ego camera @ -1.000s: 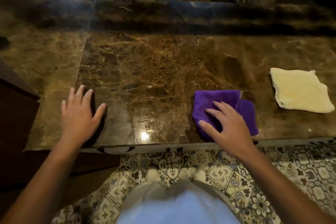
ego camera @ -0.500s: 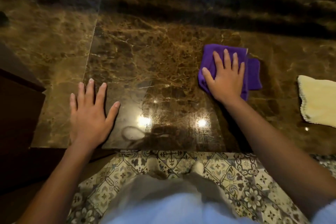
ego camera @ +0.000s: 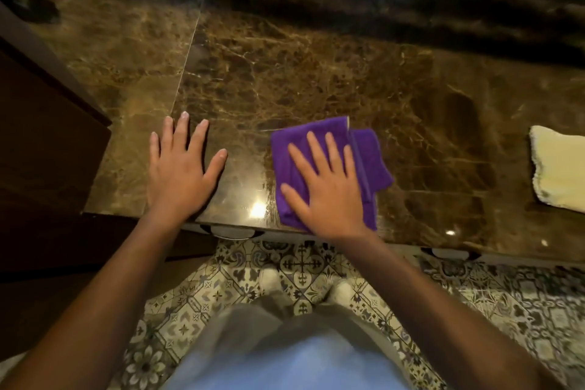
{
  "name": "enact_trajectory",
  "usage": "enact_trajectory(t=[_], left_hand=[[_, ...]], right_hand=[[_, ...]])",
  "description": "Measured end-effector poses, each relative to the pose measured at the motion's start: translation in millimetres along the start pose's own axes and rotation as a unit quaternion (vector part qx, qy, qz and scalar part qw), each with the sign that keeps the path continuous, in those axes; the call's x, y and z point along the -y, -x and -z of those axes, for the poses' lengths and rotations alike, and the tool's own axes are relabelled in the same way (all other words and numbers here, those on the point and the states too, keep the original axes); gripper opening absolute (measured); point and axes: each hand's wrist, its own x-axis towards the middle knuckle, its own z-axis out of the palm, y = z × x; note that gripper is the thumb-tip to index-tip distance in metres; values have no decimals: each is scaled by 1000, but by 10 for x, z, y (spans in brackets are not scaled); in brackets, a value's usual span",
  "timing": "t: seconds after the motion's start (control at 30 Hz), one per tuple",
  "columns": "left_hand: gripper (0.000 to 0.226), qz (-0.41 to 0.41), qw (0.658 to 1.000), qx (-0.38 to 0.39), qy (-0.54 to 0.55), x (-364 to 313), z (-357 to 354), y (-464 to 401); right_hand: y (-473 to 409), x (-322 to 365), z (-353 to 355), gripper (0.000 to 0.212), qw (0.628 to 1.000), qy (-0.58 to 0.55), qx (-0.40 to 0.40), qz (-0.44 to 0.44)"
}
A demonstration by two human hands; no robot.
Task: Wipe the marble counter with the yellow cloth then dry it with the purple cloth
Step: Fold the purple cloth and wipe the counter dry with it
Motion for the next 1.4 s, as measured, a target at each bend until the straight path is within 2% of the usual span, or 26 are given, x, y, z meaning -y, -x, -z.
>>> enact_trajectory(t=[0.13, 0.27, 0.4, 0.57, 0.67, 0.77, 0.93, 1.1, 1.17, 1.23, 1.4], left_hand=[[73, -9, 1000, 2, 12, -24, 31, 60], [70, -8, 1000, -3, -27, 259, 53, 325], [72, 14, 999, 14, -32, 384, 91, 403], [76, 39, 998, 5, -39, 342, 33, 384], [76, 49, 998, 1, -37, 336, 32, 372], [74, 47, 998, 2, -34, 335, 24, 376], [81, 92, 995, 11, -30, 304, 60, 354], [93, 80, 996, 33, -34, 372, 176, 259], [98, 51, 997, 33, -52, 467, 242, 132], [100, 26, 998, 46, -47, 532, 244, 50], [82, 17, 999, 9, -31, 637, 91, 35]], right_hand=[[630, -377, 63, 69, 1000, 10, 2, -5], [654, -1115, 255, 70, 994, 36, 1, -105], [31, -1485, 330, 75, 983, 29, -3, -183], [-1123, -1455, 322, 80, 980, 6, 11, -201], [-1554, -1094, 259, 79, 987, 8, 22, -161], [-1556, -494, 174, 75, 997, 7, 37, -74], [-577, 207, 73, 64, 995, -2, 36, 88], [387, -11, 49, 60, 985, -4, 60, 163], [321, -278, 111, 62, 987, 14, 66, 148], [53, -526, 186, 67, 994, 27, 62, 90], [-870, -717, 210, 66, 997, 31, 27, -60]])
